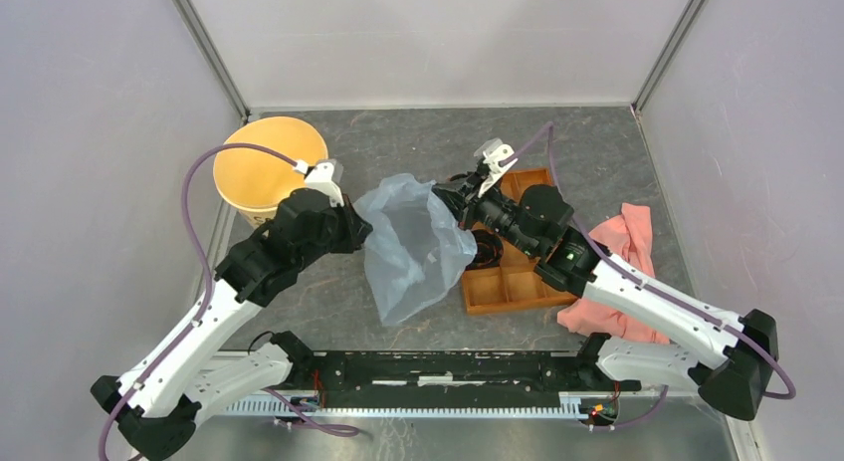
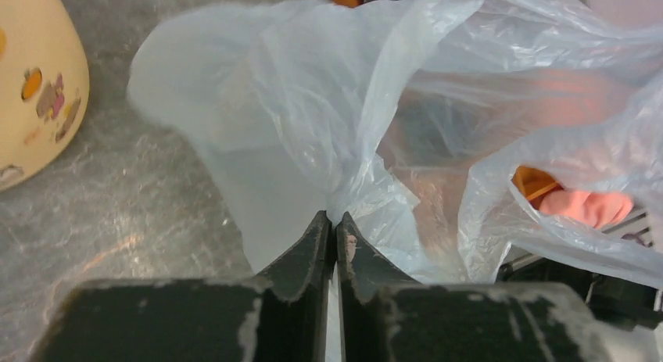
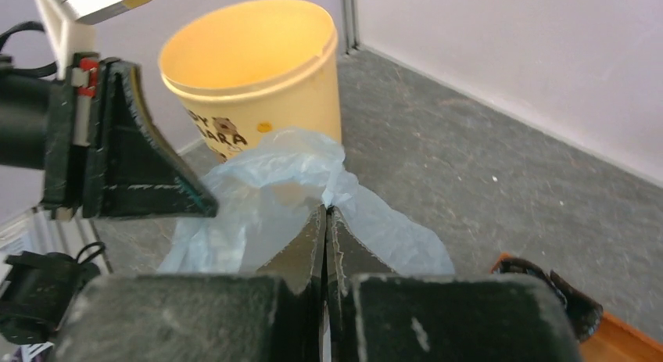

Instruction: Put the trash bags into the trash bin

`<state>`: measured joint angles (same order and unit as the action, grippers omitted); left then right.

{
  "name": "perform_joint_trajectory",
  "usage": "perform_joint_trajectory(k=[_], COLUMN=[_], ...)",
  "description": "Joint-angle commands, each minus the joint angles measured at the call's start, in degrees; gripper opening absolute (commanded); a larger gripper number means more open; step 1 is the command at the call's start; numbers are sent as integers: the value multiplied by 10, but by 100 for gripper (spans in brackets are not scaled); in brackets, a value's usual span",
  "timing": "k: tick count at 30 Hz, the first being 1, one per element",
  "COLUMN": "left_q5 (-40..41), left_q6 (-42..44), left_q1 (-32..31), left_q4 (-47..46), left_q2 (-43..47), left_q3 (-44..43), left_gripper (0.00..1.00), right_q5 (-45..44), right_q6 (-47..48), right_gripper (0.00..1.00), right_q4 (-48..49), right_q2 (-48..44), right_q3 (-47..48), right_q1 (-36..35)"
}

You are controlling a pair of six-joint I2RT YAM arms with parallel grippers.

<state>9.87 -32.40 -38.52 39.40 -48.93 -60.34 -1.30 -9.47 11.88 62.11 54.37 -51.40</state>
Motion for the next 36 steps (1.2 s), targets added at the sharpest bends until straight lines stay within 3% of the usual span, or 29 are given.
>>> perform_joint_trajectory(k=[1, 5, 10, 11, 13, 20, 26, 29, 36], left_q5=[-15, -23, -30, -24, -31, -82, -190, -201, -172], left_q6=[-35, -57, -124, -145, -173, -202, -244, -253, -261], left_q1=[1, 1, 1, 1, 1, 1, 1, 1, 2], left_q4=[14, 28, 32, 37, 33, -14, -132, -156, -165], left_q2=[22, 32, 57, 62, 71, 67, 49, 35, 45], left_q3=[16, 26, 32, 36, 45, 69, 168, 205, 229], left_gripper=[17, 35, 86, 93, 99, 100, 100, 100, 74], right_q5=[-42, -26, -31, -27, -17, 3, 0, -4, -17], right_q6=[-1, 8, 18, 17, 10, -19, -24, -22, -16], right_gripper=[1, 0, 0, 1, 1, 1, 1, 1, 1], right_q4=[27, 47, 54, 53, 53, 70, 73, 69, 50], right_q2=[9, 25, 56, 64, 76, 99, 99, 97, 78], right_q3=[-2, -3, 7, 13, 19, 15, 23, 26, 15], right_q1=[-1, -1, -1, -1, -1, -2, -2, -1, -1])
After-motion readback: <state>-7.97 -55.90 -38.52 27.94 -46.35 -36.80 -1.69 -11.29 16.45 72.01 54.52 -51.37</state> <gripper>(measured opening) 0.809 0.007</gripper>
